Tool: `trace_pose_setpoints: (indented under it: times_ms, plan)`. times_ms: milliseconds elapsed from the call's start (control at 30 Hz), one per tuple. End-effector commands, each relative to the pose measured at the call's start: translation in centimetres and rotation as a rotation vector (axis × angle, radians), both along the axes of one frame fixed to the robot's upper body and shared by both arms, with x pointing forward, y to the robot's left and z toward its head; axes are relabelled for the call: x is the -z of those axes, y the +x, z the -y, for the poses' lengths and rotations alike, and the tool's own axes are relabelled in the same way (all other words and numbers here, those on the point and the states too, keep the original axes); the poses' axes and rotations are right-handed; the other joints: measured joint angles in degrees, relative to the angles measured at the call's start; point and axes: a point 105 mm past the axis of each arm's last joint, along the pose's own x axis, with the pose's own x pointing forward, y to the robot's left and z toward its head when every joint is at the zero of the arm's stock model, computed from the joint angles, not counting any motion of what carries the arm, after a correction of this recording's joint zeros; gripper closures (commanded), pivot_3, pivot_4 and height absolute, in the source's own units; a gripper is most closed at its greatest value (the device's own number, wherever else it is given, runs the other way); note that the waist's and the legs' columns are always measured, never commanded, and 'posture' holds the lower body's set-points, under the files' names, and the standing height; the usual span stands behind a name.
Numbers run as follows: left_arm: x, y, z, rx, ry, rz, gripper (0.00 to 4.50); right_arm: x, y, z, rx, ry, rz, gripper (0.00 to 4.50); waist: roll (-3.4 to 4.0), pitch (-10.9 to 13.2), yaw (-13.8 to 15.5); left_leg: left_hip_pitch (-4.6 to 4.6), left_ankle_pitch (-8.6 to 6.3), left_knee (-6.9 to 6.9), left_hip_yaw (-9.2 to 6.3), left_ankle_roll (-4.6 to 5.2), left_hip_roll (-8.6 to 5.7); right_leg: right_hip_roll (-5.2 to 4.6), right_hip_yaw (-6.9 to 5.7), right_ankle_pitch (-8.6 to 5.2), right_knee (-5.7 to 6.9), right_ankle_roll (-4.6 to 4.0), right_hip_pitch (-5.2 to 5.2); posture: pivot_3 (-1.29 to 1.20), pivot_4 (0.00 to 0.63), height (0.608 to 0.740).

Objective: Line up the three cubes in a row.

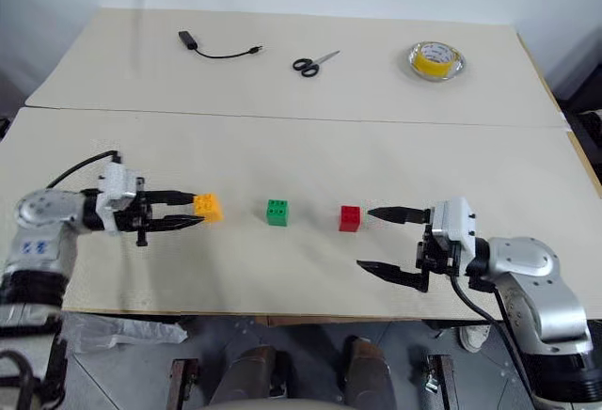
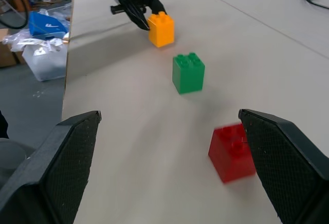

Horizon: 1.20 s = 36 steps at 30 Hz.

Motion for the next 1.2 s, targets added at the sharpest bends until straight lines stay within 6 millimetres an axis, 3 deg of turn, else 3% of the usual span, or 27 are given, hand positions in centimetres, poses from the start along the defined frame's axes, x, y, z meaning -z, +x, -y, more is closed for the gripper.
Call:
trace_pose_setpoints:
  times_ms: [33, 333, 700, 933, 1067, 1200]
  plan:
    - [0.6, 0.6, 0.4, 0.043, 0.036, -0.011, 3.04, -1.1, -0.9, -0.2, 0.014, 0.018, 0.053, 0.0, -0.01, 0.0, -0.2, -0.02, 0.0, 0.0, 0.01, 0.0, 0.01, 0.0, -0.05, 0.0, -0.01, 0.0, -0.02, 0.0, 0.15, 0.74]
    - [1.2, 1.1, 1.8, 0.112, 0.064, -0.074, 3.04, -1.0, -1.4, 0.0, 0.053, 0.02, 0.052, 0.0, -0.06, 0.0, 0.3, -0.02, 0.03, 0.13, -0.1, 0.06, 0.0, -0.2, -0.08, 0.01, 0.11, 0.02, 0.03, 0.0, 0.15, 0.74]
    - [0.5, -0.5, 2.8, 0.23, 0.05, -0.043, 3.04, -0.9, -0.3, 0.1, 0.034, 0.021, 0.06, 0.0, -0.06, 0.0, 0.0, -0.07, 0.03, 0.33, -0.68, 0.09, 0.1, -0.25, -0.11, 0.02, 0.23, 0.03, 0.05, 0.0, 0.15, 0.74]
    - [0.7, -0.1, 2.0, 0.188, 0.064, -0.052, 3.04, -0.8, -0.1, 0.1, 0.021, 0.021, 0.062, 0.0, -0.06, 0.0, 0.0, -0.1, 0.03, 0.45, -0.71, 0.1, 0.09, -0.25, -0.14, 0.02, 0.29, 0.03, 0.08, 0.0, 0.15, 0.74]
    - [0.7, 0.2, 1.4, 0.153, 0.087, -0.077, 1.8, -0.6, -0.2, 0.1, 0.017, 0.021, 0.057, 0.0, -0.06, 0.0, 0.0, -0.12, 0.03, 0.56, -0.71, 0.1, 0.09, -0.25, -0.13, 0.02, 0.35, 0.03, 0.08, 0.0, 0.15, 0.74]
    - [-1.2, 0.5, 0.9, 0.102, 0.003, 0.016, 0.6, -0.5, -0.3, -0.1, 0.009, 0.03, 0.051, 0.0, -0.06, 0.0, 0.0, -0.16, 0.03, 0.61, -0.76, 0.1, 0.13, -0.25, -0.17, 0.02, 0.36, 0.03, 0.07, 0.0, 0.15, 0.74]
